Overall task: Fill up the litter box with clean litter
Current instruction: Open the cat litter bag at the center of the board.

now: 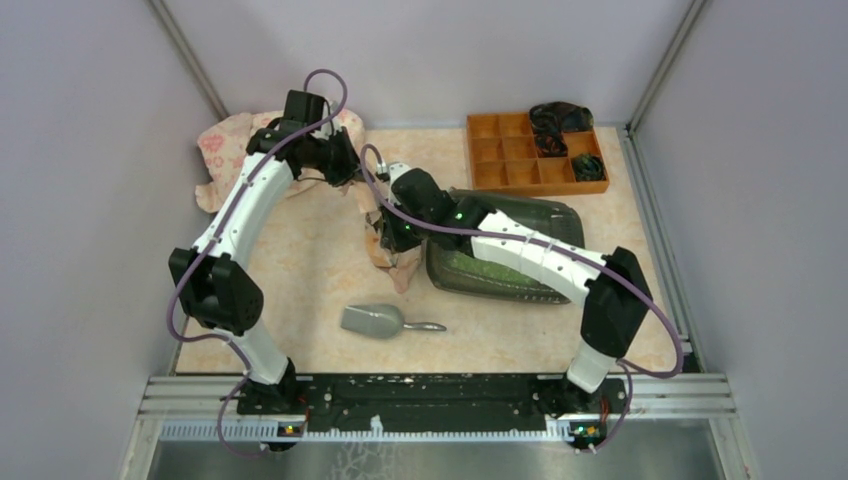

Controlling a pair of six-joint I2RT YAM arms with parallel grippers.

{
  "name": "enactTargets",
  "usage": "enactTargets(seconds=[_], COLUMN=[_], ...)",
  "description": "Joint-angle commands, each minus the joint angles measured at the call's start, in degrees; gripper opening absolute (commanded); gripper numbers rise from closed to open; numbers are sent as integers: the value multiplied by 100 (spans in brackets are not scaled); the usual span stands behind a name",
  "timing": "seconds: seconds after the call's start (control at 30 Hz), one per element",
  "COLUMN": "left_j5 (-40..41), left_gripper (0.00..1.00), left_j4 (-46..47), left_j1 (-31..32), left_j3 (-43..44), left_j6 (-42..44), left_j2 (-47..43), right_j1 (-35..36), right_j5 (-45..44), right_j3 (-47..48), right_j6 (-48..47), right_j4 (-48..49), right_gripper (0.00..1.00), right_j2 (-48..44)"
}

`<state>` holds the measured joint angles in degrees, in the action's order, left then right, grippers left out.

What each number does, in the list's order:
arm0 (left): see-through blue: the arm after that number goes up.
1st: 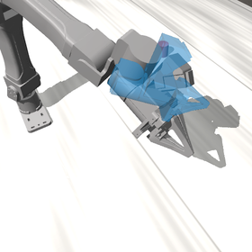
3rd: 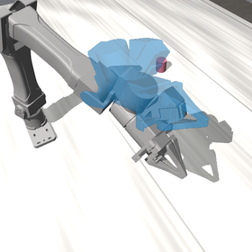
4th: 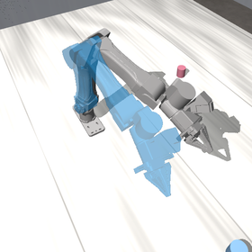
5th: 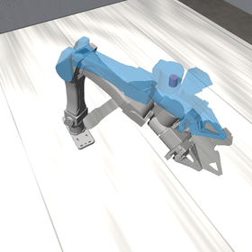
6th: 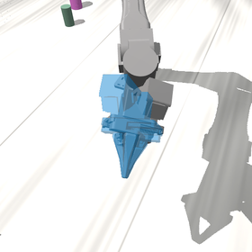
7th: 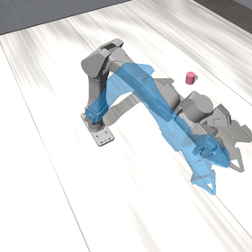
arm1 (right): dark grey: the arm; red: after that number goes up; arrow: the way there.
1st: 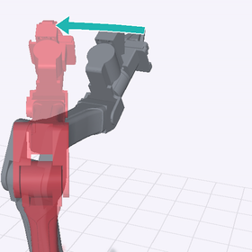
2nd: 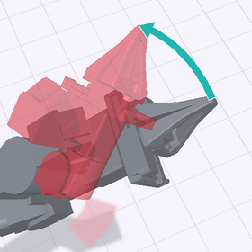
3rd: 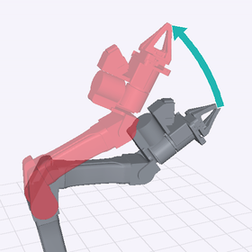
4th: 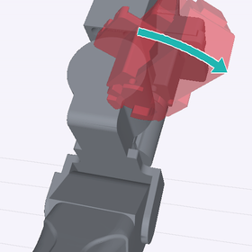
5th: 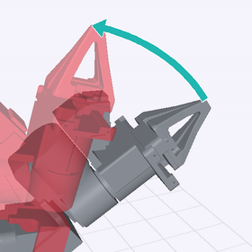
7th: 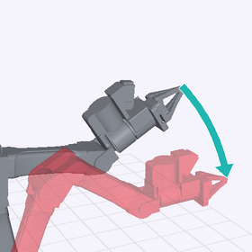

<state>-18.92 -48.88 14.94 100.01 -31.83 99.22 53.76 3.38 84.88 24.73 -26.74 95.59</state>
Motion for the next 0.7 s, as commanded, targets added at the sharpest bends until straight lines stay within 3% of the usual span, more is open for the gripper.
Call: enactTargets(seconds=[0.0,0.37,0.67], left_j5=[15,-49,-125], left_gripper=[0,0,0], left_j4=[169,210,264], left_j1=[-95,-149,-149], left_j3=[-42,-104,-145], left_j6=[107,105,55], left_j2=[-162,-199,-200], right_j1=[65,67,107], right_j5=[-250,-378,-1009], right_j3=[307,281,810], right_j6=[76,16,-88], right_j4=[81,71,-255], right_gripper=[0,0,0], right_j2=[-49,-190,579])
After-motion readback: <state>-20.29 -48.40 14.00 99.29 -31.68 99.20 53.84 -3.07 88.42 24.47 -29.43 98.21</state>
